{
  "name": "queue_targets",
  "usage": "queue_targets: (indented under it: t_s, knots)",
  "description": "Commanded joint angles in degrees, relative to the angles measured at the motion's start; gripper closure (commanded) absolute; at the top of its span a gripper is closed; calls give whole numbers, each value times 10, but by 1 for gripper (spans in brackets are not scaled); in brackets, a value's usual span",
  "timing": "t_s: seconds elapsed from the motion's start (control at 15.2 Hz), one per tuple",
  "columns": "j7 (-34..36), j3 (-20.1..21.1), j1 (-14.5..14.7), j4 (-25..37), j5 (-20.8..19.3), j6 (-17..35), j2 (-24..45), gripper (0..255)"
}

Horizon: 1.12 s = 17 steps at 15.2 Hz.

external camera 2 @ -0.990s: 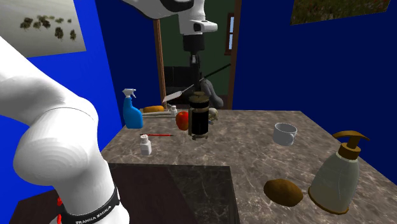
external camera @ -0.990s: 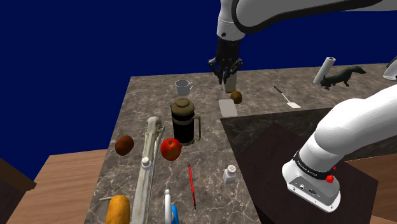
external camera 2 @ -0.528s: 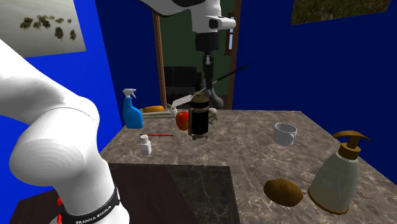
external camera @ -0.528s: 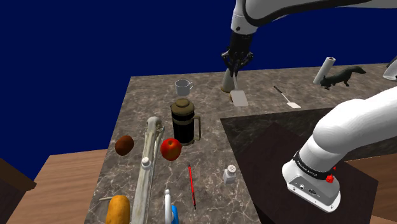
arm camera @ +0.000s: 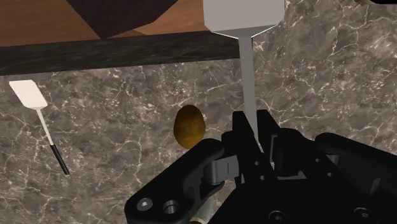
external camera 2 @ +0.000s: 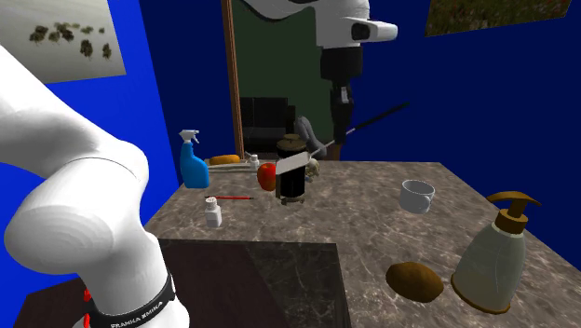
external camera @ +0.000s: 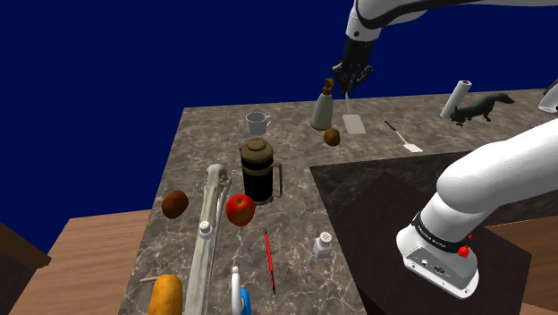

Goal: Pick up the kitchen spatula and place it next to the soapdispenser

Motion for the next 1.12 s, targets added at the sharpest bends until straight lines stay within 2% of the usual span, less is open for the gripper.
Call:
queue_targets:
  t_s: [0.0,0.59,1.06]
  knots:
    - [-28,-21,-11,6,-9,3,9,255]
    - [-147,-109,-56,76,-36,16,88,255]
    - [-240,-170,-86,166,-32,17,178,255]
